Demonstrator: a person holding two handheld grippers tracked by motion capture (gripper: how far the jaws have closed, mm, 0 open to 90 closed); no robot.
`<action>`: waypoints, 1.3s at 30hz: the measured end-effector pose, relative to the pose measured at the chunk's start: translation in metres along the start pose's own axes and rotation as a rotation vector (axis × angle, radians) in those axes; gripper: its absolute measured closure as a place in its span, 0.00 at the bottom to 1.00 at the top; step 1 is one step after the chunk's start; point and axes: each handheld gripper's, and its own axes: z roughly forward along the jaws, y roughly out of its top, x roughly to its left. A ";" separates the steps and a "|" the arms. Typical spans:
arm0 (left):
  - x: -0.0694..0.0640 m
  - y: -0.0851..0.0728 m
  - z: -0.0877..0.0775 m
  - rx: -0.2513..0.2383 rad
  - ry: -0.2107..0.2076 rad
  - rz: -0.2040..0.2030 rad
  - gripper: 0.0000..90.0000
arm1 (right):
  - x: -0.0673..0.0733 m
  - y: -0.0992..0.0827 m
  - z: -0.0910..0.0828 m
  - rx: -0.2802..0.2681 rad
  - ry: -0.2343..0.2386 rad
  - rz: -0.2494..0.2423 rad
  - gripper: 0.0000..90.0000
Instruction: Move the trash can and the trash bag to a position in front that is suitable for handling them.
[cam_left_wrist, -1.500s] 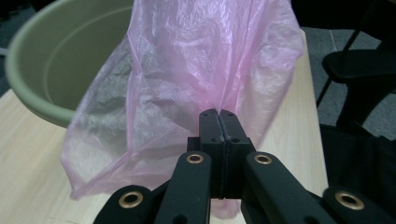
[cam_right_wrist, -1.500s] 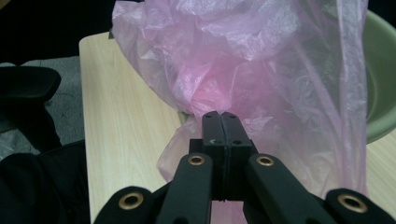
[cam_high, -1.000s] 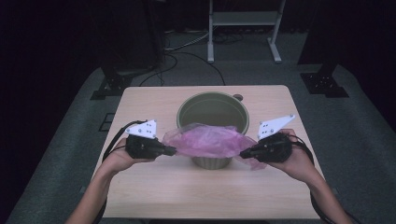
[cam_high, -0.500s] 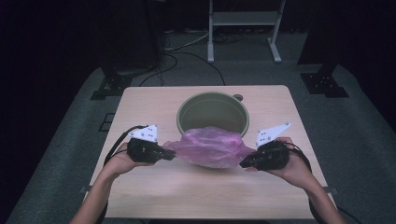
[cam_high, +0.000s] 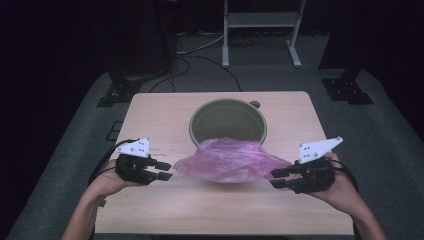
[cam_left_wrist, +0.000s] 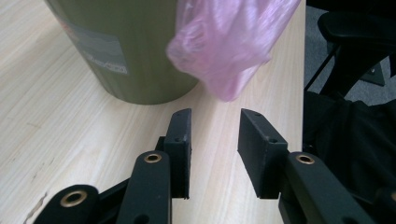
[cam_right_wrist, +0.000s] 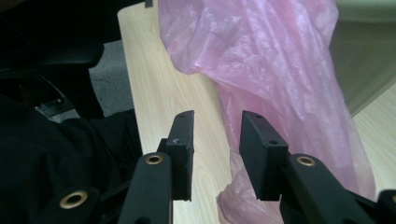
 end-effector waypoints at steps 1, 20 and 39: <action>-0.001 0.001 -0.002 -0.002 -0.001 -0.002 0.70 | 0.001 0.001 -0.002 -0.003 -0.001 -0.002 0.71; -0.005 0.025 -0.008 -0.014 0.000 0.026 0.61 | 0.007 0.008 0.001 -0.013 -0.013 -0.031 0.67; -0.010 0.037 -0.017 0.003 -0.015 0.036 0.55 | 0.017 0.017 -0.011 -0.018 -0.017 -0.052 0.64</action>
